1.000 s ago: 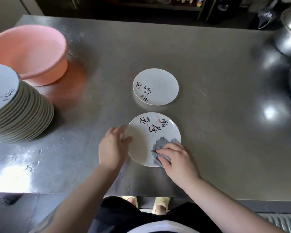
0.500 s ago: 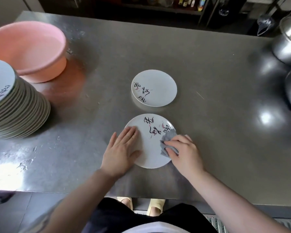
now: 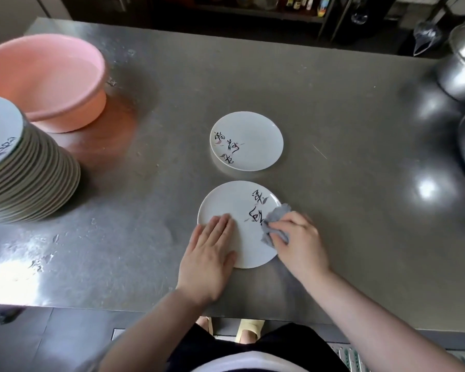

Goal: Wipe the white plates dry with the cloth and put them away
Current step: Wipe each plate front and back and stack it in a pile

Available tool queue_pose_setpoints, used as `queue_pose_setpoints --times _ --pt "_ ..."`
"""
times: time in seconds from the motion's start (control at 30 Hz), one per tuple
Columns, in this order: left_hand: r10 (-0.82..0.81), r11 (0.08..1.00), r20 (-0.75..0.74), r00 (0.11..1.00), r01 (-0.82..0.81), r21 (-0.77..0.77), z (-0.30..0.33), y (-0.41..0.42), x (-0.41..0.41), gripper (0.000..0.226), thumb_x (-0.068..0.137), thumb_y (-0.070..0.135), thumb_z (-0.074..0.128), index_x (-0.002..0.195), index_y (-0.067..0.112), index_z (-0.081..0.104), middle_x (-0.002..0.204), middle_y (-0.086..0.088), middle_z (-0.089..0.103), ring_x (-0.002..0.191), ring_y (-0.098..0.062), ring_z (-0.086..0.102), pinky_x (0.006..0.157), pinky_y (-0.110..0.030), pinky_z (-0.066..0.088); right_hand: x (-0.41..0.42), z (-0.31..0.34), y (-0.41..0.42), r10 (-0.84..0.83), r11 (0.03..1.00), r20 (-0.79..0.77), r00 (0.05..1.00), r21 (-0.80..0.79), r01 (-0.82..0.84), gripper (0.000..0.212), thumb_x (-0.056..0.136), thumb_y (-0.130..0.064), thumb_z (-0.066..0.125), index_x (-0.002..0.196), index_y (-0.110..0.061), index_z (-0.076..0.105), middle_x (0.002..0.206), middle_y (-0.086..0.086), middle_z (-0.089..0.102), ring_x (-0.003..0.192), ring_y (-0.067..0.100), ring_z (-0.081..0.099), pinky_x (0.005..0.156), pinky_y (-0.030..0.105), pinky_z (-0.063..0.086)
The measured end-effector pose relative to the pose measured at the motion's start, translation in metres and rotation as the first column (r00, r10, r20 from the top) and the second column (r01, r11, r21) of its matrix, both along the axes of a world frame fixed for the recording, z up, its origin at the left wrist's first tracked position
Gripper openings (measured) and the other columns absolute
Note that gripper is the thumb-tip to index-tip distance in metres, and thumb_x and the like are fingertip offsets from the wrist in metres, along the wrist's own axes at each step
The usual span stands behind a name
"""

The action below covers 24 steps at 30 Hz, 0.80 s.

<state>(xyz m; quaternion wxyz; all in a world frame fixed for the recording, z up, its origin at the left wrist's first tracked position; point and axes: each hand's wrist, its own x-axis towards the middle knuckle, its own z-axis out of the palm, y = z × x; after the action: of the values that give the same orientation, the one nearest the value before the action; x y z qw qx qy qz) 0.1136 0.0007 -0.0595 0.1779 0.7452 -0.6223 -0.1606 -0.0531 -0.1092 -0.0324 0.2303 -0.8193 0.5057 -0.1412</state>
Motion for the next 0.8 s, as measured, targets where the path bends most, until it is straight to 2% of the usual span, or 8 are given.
queue_pose_setpoints --times 0.13,0.2,0.27,0.33,0.4,0.47,0.67,0.8 --pt "-0.057 0.998 -0.015 0.998 0.057 0.002 0.002 -0.014 0.028 0.067 0.093 0.027 0.058 0.152 0.024 0.027 0.159 0.011 0.007 0.151 -0.015 0.002 0.115 -0.021 -0.014 0.002 0.002 0.002 -0.028 0.999 0.007 1.0 0.025 0.028 0.017 0.076 -0.006 0.071 0.091 -0.011 0.078 0.09 0.003 0.065 0.086 0.025 0.062 0.075 0.027 0.049" --pt "0.135 0.99 -0.084 0.987 -0.138 -0.027 0.001 -0.014 0.03 0.073 0.088 0.018 0.066 0.152 0.018 0.03 0.162 0.001 0.01 0.151 -0.02 0.004 0.119 -0.027 -0.003 0.006 0.001 0.022 -0.04 0.998 0.005 0.999 0.053 0.04 0.016 0.075 -0.011 0.071 0.089 -0.014 0.078 0.09 0.001 0.065 0.082 0.024 0.064 0.072 0.026 0.048" --pt "0.377 0.918 -0.262 0.889 -0.396 -0.024 0.005 -0.007 0.016 0.08 0.082 0.01 0.071 0.151 0.011 0.03 0.161 -0.009 0.016 0.148 -0.024 0.014 0.117 -0.029 0.01 0.01 -0.001 0.04 -0.037 0.996 0.018 0.999 0.077 0.035 0.014 0.075 -0.016 0.072 0.088 -0.017 0.077 0.091 -0.001 0.065 0.083 0.022 0.065 0.072 0.025 0.049" --pt "0.48 0.855 -0.416 0.772 -0.518 0.026 0.005 0.003 -0.008 0.088 0.082 0.008 0.07 0.153 0.012 0.019 0.162 -0.007 0.011 0.146 -0.019 0.011 0.113 -0.015 0.005 0.016 -0.001 0.051 -0.027 0.996 0.057 0.998 0.089 0.022 0.013 0.074 -0.017 0.074 0.087 -0.017 0.078 0.09 0.0 0.066 0.084 0.022 0.066 0.073 0.026 0.053" --pt "0.471 0.851 -0.521 0.712 -0.522 0.056 0.001 0.008 -0.025 0.093 0.085 0.002 0.063 0.155 0.016 0.003 0.161 0.004 -0.003 0.147 -0.011 0.002 0.106 -0.001 -0.005 0.023 0.001 0.056 -0.003 0.995 0.076 0.997 0.096 -0.004 0.013 0.072 -0.015 0.077 0.084 -0.016 0.078 0.086 0.0 0.067 0.081 0.022 0.067 0.07 0.025 0.053" --pt "0.441 0.874 -0.538 0.719 -0.481 0.074 -0.005 0.008 -0.026 0.094 0.087 -0.005 0.056 0.154 0.018 -0.006 0.156 0.014 -0.013 0.147 -0.007 -0.004 0.104 0.002 -0.007 0.023 0.0 0.054 0.027 0.996 0.066 0.997 0.088 -0.033 0.012 0.071 -0.014 0.078 0.083 -0.015 0.078 0.084 0.0 0.067 0.08 0.022 0.067 0.068 0.025 0.053" --pt "0.331 0.939 -0.538 0.775 -0.329 0.103 -0.002 -0.009 0.001 0.094 0.084 -0.01 0.055 0.155 0.013 -0.003 0.156 0.012 -0.011 0.144 0.0 -0.006 0.103 0.004 -0.005 0.001 0.0 0.017 -0.062 0.996 0.029 0.998 0.065 0.06 0.02 0.075 -0.01 0.074 0.094 -0.014 0.078 0.093 0.0 0.066 0.083 0.022 0.065 0.073 0.028 0.052" --pt "0.457 0.861 -0.587 0.668 -0.498 0.104 0.004 -0.008 -0.019 0.091 0.087 -0.008 0.055 0.155 0.015 -0.001 0.159 0.01 -0.008 0.144 0.001 -0.004 0.103 0.004 -0.004 0.012 -0.002 0.032 -0.099 0.992 0.066 0.993 0.084 0.093 0.019 0.075 -0.012 0.074 0.093 -0.016 0.078 0.091 -0.002 0.065 0.08 0.019 0.065 0.072 0.022 0.049"
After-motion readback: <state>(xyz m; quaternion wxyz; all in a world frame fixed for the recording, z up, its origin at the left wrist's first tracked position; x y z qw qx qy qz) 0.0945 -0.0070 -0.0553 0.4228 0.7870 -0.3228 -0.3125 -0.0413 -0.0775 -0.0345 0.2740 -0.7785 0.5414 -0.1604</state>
